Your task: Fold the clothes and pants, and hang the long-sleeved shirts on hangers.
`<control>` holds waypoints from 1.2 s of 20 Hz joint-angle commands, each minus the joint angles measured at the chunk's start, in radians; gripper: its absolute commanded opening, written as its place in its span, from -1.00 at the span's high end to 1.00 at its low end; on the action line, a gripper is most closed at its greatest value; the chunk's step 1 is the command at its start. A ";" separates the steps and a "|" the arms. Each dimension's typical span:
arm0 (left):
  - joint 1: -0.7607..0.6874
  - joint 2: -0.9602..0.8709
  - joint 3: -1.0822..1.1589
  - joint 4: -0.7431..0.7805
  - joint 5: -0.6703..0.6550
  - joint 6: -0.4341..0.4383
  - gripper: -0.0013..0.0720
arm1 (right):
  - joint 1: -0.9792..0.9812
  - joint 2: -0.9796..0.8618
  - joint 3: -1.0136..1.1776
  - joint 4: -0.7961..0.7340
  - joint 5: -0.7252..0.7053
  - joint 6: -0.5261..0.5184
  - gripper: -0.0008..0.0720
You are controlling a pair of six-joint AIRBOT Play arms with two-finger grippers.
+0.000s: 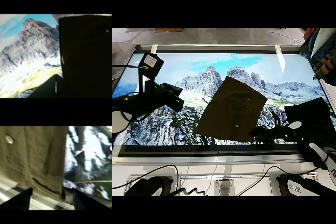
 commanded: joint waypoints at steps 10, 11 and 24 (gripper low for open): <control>0.278 -0.172 -0.094 0.201 -0.238 -0.415 0.57 | -0.010 -0.138 -0.002 0.232 0.121 -0.320 0.10; 0.323 -0.209 -0.122 0.150 -0.245 -0.411 0.59 | -0.010 -0.138 -0.002 0.232 0.117 -0.320 0.35; 0.362 -0.753 -0.172 -0.593 -0.292 0.160 -0.33 | -0.010 -0.138 -0.002 0.232 0.118 -0.322 0.87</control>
